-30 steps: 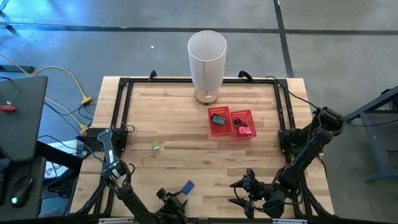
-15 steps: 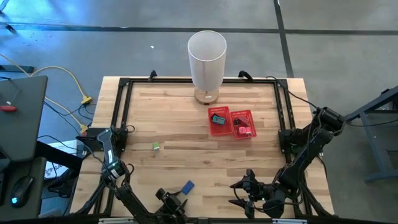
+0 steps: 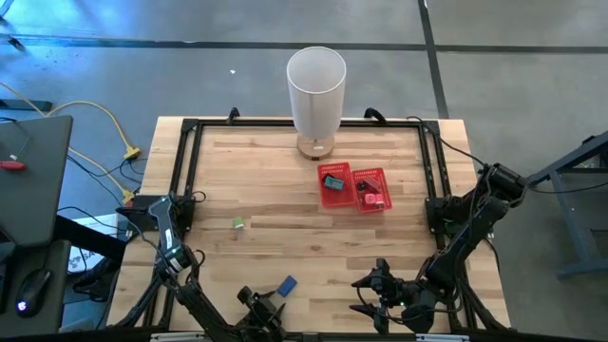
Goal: Pick & Place Office items
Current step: Put the blue timer into the left red bin
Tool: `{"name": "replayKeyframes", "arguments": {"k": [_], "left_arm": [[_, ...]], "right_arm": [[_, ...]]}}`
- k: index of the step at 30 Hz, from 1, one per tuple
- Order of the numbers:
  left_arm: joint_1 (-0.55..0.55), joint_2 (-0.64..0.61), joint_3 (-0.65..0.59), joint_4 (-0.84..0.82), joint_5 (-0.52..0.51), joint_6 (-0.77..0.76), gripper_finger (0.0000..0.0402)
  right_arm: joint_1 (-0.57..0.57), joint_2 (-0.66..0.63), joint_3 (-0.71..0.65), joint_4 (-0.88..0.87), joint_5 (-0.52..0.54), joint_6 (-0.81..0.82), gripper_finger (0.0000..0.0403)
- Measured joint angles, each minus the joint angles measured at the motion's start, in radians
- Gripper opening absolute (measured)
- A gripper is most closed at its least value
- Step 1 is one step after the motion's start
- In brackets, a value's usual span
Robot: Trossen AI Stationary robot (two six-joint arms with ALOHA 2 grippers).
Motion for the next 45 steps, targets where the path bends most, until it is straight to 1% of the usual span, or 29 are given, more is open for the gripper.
{"name": "replayKeyframes", "arguments": {"k": [4, 10, 22, 29, 38, 42, 45], "left_arm": [[0.0, 0.0, 0.0, -0.006, -0.002, 0.004, 0.0216], [0.006, 0.001, -0.002, -0.013, -0.039, 0.007, 0.0216], [0.057, 0.001, -0.002, -0.019, -0.064, 0.008, 0.0216], [0.078, 0.003, -0.003, -0.021, -0.119, 0.022, 0.0216], [0.104, 0.003, -0.003, -0.024, -0.128, 0.039, 0.0216], [0.107, 0.003, -0.002, -0.024, -0.128, 0.078, 0.0206], [0.107, 0.003, -0.002, -0.02, -0.128, 0.078, 0.0183]], "right_arm": [[0.0, 0.0, 0.0, 0.0, 0.0, 0.0, 0.027], [0.0, 0.0, 0.0, 0.0, 0.0, 0.0, 0.027], [0.0, 0.0, 0.0, 0.0, 0.0, 0.0, 0.027], [0.0, 0.0, 0.0, 0.0, 0.0, 0.0, 0.027], [0.0, 0.0, 0.0, 0.0, 0.0, -0.005, 0.027], [0.0, 0.0, 0.0, 0.0, 0.0, -0.006, 0.027], [0.0, 0.0, 0.0, 0.0, 0.0, -0.007, 0.027]]}}
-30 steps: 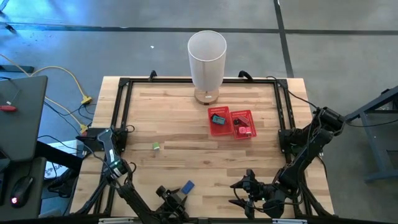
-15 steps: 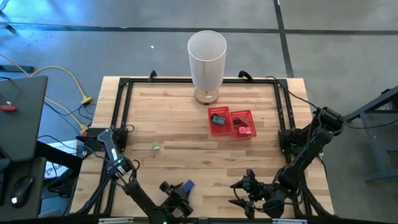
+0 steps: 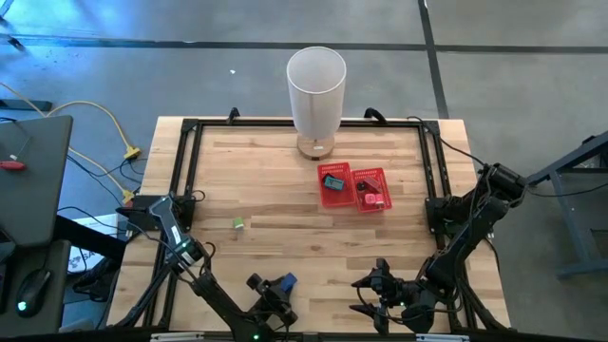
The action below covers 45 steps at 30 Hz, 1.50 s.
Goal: Pick & Place Office items
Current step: Put the blue timer into the left red bin
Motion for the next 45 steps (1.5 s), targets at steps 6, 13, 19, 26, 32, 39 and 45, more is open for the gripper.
{"name": "replayKeyframes", "arguments": {"k": [6, 13, 19, 26, 32, 39, 45], "left_arm": [[0.0, 0.0, 0.0, -0.003, 0.0, -0.012, 0.0145], [0.002, -0.049, -0.002, -0.017, 0.051, 0.078, 0.0145], [0.006, -0.177, -0.001, -0.026, 0.03, 0.241, 0.0145], [0.003, -0.267, 0.0, 0.206, -0.089, 0.512, 0.0145], [0.03, -0.273, 0.001, 0.647, 0.116, 0.946, 0.0145], [0.064, -0.273, 0.001, 0.895, 0.208, 1.187, 0.0145], [0.094, -0.273, 0.001, 0.903, 0.206, 1.198, 0.0145]], "right_arm": [[0.0, 0.0, 0.0, 0.0, 0.0, 0.0, 0.027], [0.0, 0.0, 0.0, 0.0, 0.0, 0.004, 0.027], [0.0, 0.003, 0.0, 0.021, 0.0, 0.005, 0.027], [-0.002, 0.077, 0.0, 0.182, -0.005, -0.129, 0.027], [-0.002, 0.143, 0.0, 0.389, -0.008, -0.417, 0.027], [0.004, 0.162, 0.0, 0.497, -0.015, -0.597, 0.027], [0.023, 0.164, 0.0, 0.516, -0.021, -0.627, 0.027]]}}
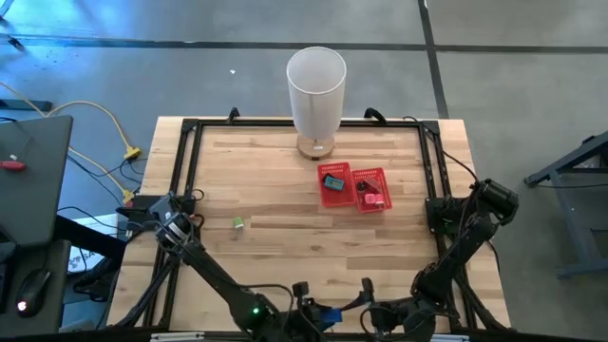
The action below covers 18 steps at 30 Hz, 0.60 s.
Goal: Pick & Place Office items
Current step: Put the blue timer into the left red bin
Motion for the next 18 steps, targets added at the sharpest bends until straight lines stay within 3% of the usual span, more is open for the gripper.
{"name": "replayKeyframes", "arguments": {"k": [18], "left_arm": [[0.008, 0.0, 0.0, 0.146, -0.02, 0.101, 0.0148]], "right_arm": [[-0.006, 0.0, 0.0, -0.008, 0.016, 0.002, 0.027]]}}
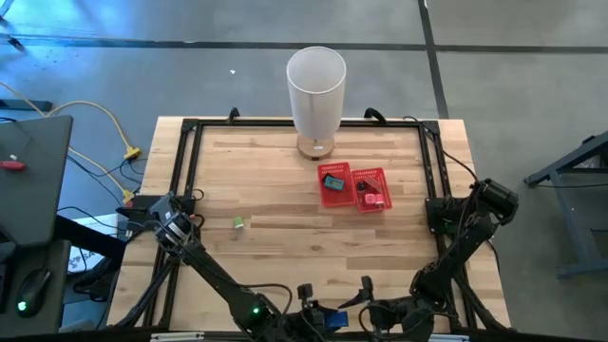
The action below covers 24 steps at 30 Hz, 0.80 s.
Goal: Pick & Place Office items
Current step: Put the blue timer into the left red bin
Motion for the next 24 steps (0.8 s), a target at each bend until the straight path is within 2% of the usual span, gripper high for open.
{"name": "replayKeyframes", "arguments": {"k": [24], "left_arm": [[-0.001, 0.0, 0.0, 0.032, -0.01, 0.008, 0.0148]], "right_arm": [[0.0, 0.0, 0.0, -0.037, -0.007, 0.034, 0.0265]]}}
